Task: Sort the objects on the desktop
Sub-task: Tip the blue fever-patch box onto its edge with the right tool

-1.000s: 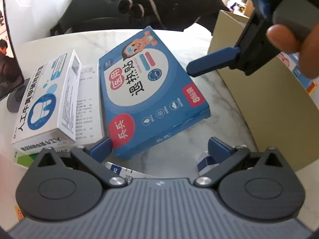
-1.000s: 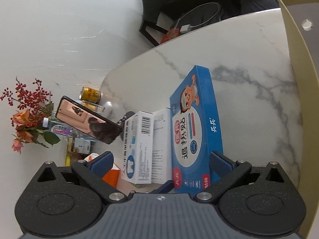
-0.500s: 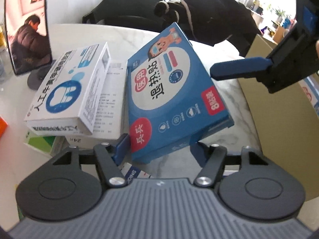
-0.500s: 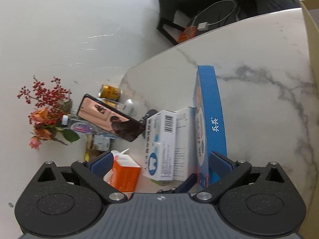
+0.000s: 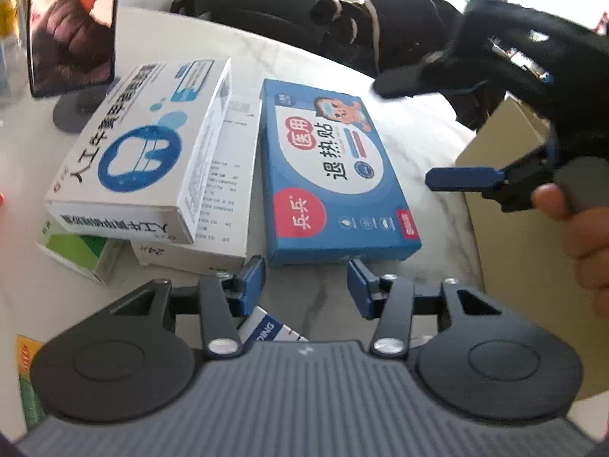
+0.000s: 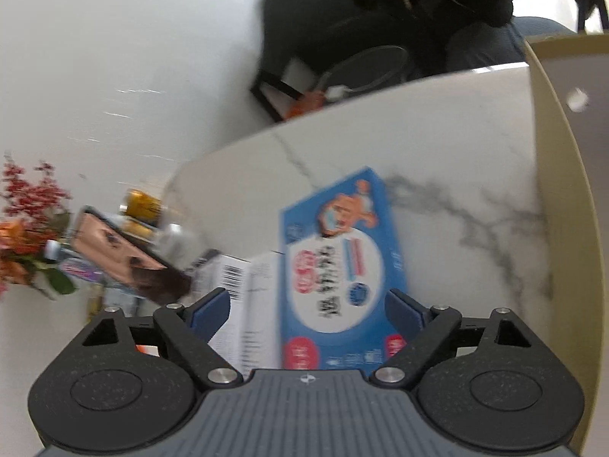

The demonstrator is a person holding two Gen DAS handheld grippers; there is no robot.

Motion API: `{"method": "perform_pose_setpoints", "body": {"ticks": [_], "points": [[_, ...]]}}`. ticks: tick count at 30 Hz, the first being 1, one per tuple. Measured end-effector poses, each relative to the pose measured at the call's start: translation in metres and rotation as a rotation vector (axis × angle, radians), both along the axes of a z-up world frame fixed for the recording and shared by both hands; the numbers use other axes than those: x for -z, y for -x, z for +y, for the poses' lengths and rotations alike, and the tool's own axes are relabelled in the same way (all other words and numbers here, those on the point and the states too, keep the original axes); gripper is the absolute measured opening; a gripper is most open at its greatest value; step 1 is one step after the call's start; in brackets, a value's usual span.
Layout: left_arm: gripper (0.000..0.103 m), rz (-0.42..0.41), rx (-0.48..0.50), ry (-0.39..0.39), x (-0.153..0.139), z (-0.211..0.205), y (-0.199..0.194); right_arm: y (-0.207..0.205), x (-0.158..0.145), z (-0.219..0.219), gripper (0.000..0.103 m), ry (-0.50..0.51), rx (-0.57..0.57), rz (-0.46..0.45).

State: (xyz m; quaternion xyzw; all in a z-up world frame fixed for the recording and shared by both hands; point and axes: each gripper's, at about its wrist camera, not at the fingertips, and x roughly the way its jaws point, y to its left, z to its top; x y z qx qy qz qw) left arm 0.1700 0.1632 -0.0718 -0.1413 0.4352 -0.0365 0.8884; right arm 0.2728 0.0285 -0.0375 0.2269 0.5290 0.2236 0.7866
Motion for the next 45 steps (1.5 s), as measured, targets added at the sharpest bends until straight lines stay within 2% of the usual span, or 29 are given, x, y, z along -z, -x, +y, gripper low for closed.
{"method": "perform_pose_setpoints", "body": {"ticks": [1, 4, 8, 16, 22, 30, 33, 40, 45], "points": [[0.06, -0.011, 0.017, -0.01, -0.001, -0.003, 0.001, -0.001, 0.004, 0.0, 0.09, 0.019, 0.004, 0.002], [0.069, -0.034, 0.049, -0.058, -0.003, -0.01, -0.003, -0.005, 0.018, -0.001, 0.09, 0.023, 0.01, 0.038], [0.086, -0.04, 0.088, -0.081, -0.002, -0.014, -0.011, -0.011, 0.031, 0.0, 0.089, 0.024, 0.017, 0.072], [0.101, -0.036, 0.158, -0.134, 0.002, -0.027, -0.022, -0.016, 0.046, 0.001, 0.086, -0.023, 0.004, 0.134], [0.101, -0.032, 0.204, -0.171, 0.003, -0.03, -0.019, -0.012, 0.041, 0.0, 0.087, -0.023, 0.01, 0.133], [0.097, -0.033, 0.163, -0.147, 0.005, -0.02, -0.015, 0.002, 0.008, -0.007, 0.091, -0.111, -0.039, 0.102], [0.091, -0.036, 0.114, -0.126, 0.004, -0.014, -0.012, 0.005, -0.006, -0.008, 0.09, -0.151, -0.063, 0.09], [0.065, -0.047, -0.026, -0.083, 0.005, 0.0, -0.006, 0.008, -0.02, -0.006, 0.09, -0.211, -0.086, 0.086], [0.057, -0.056, -0.114, -0.002, 0.006, 0.006, 0.002, 0.008, -0.023, -0.003, 0.089, -0.269, -0.102, 0.086]]}}
